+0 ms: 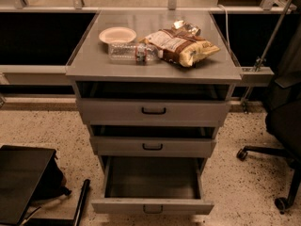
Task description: Close bottom drawer
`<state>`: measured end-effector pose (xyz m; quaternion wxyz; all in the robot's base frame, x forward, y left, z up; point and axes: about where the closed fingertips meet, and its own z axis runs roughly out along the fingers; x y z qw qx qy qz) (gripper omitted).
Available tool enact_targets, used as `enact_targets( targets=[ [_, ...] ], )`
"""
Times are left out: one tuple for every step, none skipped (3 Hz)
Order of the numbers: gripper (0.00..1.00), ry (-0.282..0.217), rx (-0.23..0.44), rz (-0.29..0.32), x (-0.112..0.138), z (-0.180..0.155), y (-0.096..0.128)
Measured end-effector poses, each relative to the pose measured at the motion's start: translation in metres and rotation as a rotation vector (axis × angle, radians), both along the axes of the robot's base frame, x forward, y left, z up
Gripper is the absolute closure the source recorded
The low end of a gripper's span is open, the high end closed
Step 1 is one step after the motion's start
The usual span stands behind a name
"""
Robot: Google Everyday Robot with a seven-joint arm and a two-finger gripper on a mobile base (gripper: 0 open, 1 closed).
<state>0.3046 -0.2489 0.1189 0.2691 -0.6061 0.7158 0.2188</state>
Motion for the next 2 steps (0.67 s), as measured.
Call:
enact_targets(
  targets=[
    [0.00,-0.056,0.056,0.017,0.039,0.004,-0.004],
    [0.00,-0.107,0.090,0.026,0.090,0.015,-0.007]
  ],
)
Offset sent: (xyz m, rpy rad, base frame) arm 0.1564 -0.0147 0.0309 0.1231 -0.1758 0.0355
